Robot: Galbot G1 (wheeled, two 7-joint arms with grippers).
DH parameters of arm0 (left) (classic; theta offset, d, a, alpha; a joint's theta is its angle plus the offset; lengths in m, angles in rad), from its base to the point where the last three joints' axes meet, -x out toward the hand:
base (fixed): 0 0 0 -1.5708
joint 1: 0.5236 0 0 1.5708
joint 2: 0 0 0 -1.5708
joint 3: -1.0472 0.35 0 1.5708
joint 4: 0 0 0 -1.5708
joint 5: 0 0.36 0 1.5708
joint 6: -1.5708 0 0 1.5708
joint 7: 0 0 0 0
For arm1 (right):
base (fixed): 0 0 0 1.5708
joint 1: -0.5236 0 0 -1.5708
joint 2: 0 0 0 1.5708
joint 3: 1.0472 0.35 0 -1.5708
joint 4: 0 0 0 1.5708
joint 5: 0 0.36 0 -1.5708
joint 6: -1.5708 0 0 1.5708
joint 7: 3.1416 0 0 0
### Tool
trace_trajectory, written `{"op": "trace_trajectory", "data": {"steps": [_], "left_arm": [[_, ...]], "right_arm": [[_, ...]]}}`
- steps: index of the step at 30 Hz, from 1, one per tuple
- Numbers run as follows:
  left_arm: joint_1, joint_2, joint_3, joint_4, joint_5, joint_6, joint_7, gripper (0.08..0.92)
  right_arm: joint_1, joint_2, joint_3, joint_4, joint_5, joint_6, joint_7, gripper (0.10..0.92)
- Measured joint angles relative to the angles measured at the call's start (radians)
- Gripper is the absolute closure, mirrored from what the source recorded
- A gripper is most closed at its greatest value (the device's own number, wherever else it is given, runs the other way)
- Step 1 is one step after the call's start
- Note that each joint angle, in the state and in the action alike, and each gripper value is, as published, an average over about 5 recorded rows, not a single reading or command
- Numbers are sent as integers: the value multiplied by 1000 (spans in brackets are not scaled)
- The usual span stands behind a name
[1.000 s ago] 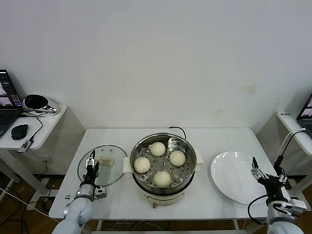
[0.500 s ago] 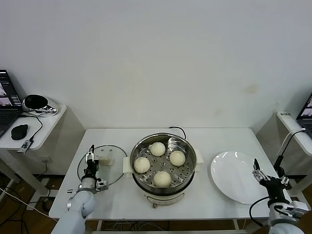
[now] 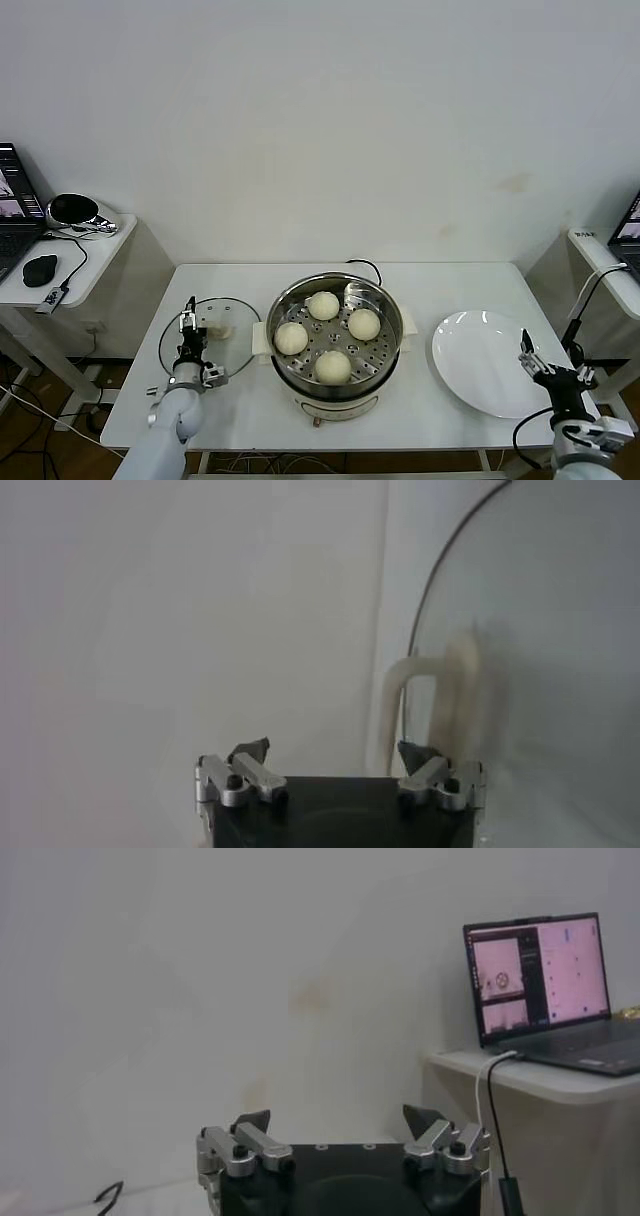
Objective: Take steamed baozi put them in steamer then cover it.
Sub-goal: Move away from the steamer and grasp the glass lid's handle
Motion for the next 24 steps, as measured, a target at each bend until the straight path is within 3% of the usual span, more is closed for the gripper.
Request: {"op": "trace_trajectory", "data": {"steps": [4,24], "left_arm": [[-7,-2,-3,10,-8,0,-11,267],[11,5,-23,-3,-24,-7,-16,832]], "right_arm": [[-2,0,1,1,-1,1,-1,203],[-1,6,8,17,-2,-5,-5,203]]}}
